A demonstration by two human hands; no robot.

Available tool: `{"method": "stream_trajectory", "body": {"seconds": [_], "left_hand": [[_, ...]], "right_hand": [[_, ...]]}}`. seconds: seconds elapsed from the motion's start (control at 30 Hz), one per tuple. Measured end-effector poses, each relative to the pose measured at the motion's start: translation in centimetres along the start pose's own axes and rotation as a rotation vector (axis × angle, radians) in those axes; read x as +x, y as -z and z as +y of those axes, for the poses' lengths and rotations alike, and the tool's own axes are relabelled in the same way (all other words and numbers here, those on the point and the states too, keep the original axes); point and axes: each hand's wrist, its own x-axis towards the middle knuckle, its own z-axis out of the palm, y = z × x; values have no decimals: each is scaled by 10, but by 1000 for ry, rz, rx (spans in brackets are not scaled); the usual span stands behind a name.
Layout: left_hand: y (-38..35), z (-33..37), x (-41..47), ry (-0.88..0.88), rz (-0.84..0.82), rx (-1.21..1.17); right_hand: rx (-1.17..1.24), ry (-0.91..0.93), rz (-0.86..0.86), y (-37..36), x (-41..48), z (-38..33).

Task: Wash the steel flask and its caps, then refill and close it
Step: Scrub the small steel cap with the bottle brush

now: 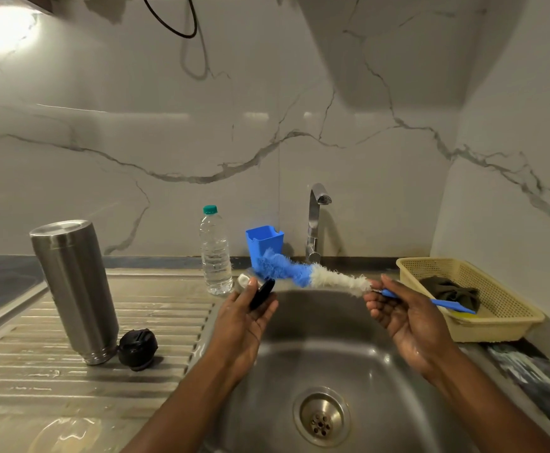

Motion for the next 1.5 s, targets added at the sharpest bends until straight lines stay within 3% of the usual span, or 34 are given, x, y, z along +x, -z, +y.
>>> {"method": "stream_trajectory", "body": {"seconds": [0.43,1.27,1.5], "left_hand": [[4,-6,5,-43,-31,116],[6,8,7,-29,6,-129],[-1,1,0,-43,6,-81]], "right_hand": [[3,-36,-21,-5,-2,7],[-2,27,-4,-4,-4,0],[-20,5,-24,-10,-4,5]]}}
